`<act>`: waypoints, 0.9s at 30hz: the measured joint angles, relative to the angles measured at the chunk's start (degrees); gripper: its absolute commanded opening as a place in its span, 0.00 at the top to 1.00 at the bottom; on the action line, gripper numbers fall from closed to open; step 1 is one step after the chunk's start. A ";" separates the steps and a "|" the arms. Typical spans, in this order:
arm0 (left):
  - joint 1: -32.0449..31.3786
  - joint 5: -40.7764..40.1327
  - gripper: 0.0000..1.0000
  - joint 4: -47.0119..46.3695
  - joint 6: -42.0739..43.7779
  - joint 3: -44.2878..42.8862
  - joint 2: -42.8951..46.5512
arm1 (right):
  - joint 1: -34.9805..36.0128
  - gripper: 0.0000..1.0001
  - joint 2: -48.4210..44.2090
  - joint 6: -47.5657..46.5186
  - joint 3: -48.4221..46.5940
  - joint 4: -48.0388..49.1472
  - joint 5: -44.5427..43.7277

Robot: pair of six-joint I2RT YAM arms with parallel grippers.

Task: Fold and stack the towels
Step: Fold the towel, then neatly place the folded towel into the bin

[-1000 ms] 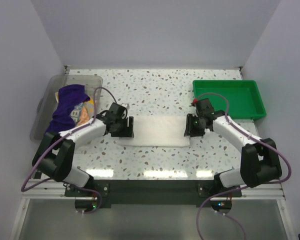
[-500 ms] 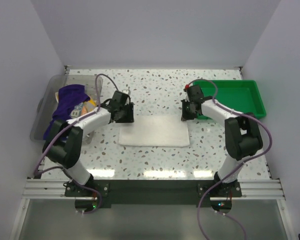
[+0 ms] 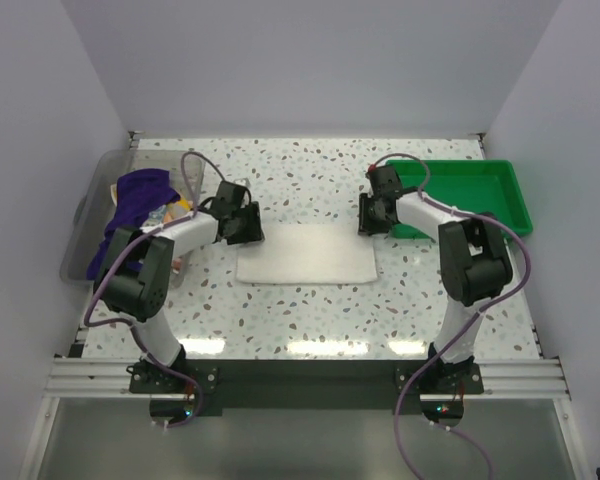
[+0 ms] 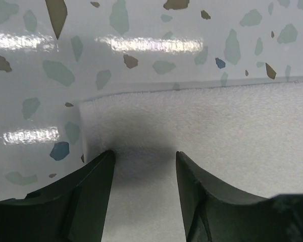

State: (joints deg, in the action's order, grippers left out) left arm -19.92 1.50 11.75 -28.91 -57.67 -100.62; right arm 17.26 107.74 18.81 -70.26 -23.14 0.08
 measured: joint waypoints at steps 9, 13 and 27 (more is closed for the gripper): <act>2.03 -4.83 0.19 5.09 4.09 -7.72 -2.08 | -0.74 0.22 -5.99 -1.70 -3.04 -5.31 -2.45; -1.62 -8.24 0.07 6.78 7.82 -9.86 0.00 | -3.17 0.02 -13.44 -1.86 -2.95 -9.11 -3.93; -33.38 -12.59 0.20 7.21 20.13 -20.90 -1.01 | -15.91 0.01 -28.70 4.94 13.05 -17.00 -2.54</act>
State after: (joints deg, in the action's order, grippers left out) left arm -53.30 -11.09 18.96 -8.78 -78.56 -101.62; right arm 1.34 79.05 23.75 -57.21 -40.14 -2.46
